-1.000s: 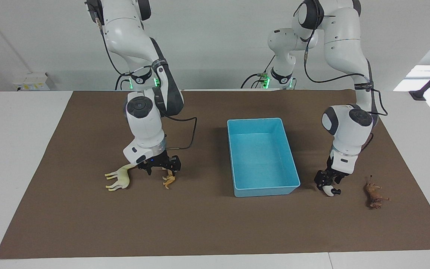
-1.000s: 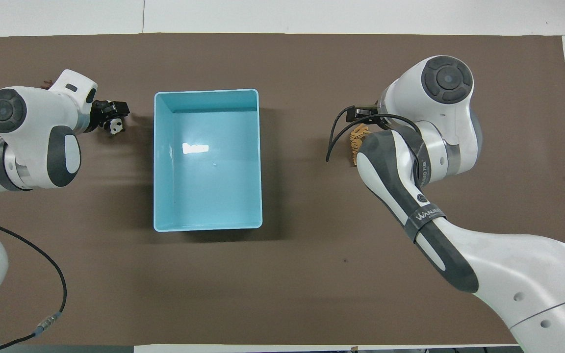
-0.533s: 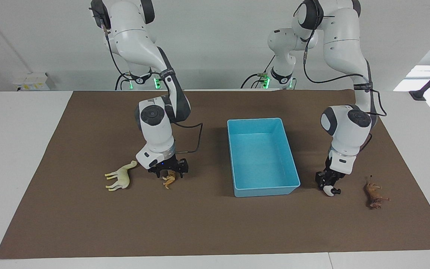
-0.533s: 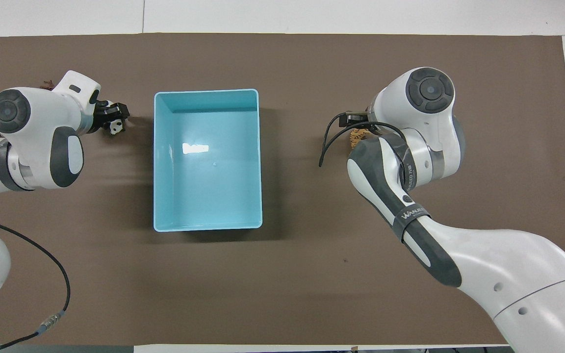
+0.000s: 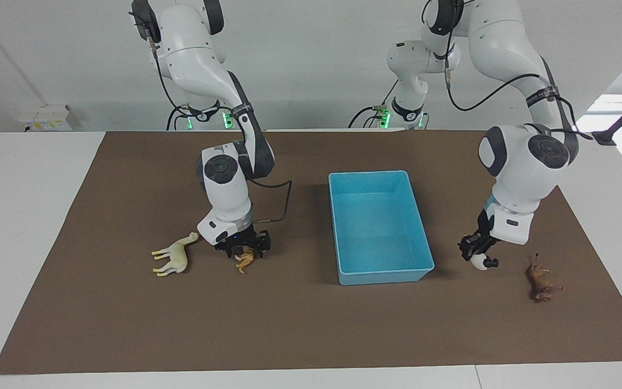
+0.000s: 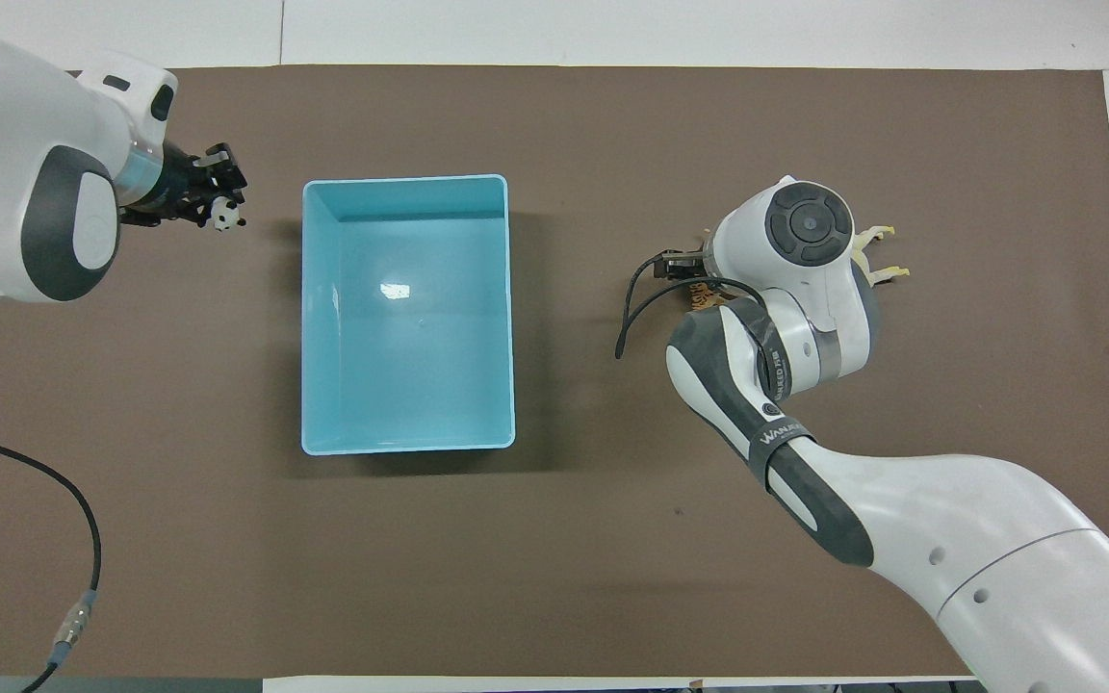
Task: Put all toys into storage box
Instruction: 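Drop the panda into the blue box with the left gripper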
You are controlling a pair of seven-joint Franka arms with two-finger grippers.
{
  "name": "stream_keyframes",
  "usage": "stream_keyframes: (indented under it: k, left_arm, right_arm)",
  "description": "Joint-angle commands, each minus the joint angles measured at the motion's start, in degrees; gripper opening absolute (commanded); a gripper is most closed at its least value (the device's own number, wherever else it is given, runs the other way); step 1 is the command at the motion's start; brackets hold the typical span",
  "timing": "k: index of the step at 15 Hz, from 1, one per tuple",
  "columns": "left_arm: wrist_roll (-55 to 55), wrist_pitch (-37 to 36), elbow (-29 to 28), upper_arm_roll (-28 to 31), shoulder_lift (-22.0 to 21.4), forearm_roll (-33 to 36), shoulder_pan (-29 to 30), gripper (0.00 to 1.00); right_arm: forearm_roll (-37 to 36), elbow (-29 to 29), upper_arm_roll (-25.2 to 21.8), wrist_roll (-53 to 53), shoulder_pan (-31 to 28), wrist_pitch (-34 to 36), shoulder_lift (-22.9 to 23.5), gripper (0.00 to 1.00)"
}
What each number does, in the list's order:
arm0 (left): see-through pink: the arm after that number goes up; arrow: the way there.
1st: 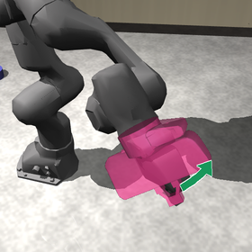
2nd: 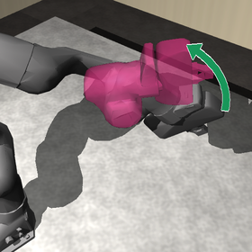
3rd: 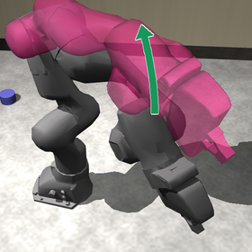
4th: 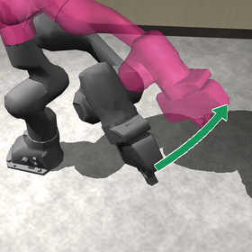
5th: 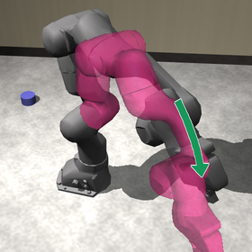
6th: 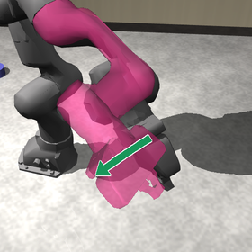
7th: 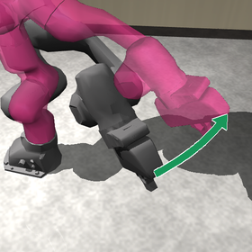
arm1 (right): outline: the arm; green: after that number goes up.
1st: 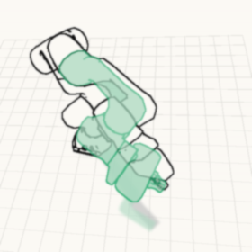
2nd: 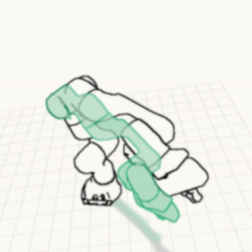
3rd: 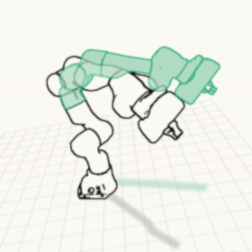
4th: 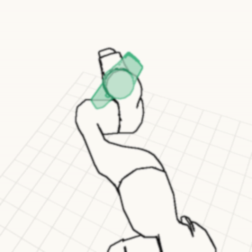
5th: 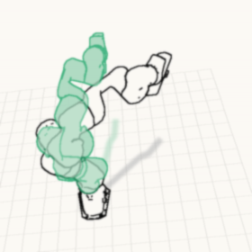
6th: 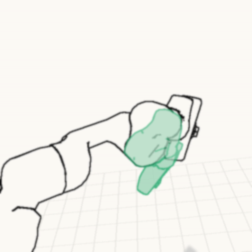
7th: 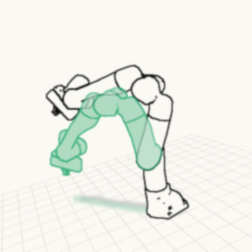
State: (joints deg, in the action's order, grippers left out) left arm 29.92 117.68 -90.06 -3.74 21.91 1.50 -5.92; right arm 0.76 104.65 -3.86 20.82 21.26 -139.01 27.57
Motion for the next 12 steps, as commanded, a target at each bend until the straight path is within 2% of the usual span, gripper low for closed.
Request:
stream_keyframes:
  k: [1,2,3,4,5,9,12]
  left_arm:
    - [9.70,-5.87,-1.08,0.84,-3.35,0.35,-7.95,0.08]
    - [11.29,-6.49,-3.17,1.01,-4.49,0.44,-11.36,0.10]
    - [11.83,-5.80,-6.67,1.10,-5.98,0.52,-13.92,0.26]
    - [12.09,-5.01,-10.45,1.10,-7.65,0.70,-15.25,0.59]
    - [11.66,-4.22,-13.01,1.10,-8.71,1.14,-15.96,1.00]
    - [7.46,-5.27,-13.03,1.54,-10.92,4.91,-12.91,1.00]
    - [-2.19,-3.96,-12.07,1.54,-10.57,11.56,-5.71,1.00]
  right_arm:
    - [-0.06,2.31,-0.01,-0.78,-0.34,-1.35,-1.55,0.46]
    - [0.11,2.31,-0.01,-0.43,-0.25,-1.09,-1.55,0.00]
    - [0.46,2.05,-0.01,0.36,-0.16,-0.65,-1.55,0.00]
    - [0.47,1.61,-0.01,0.37,-0.16,0.05,-1.55,0.00]
    - [0.47,1.09,-0.01,0.37,-0.16,0.75,-1.47,0.00]
    - [-0.14,-2.07,-0.09,0.45,0.01,3.39,-1.46,0.00]
    - [-0.15,-10.13,-0.18,0.54,-0.07,11.71,-1.46,0.00]
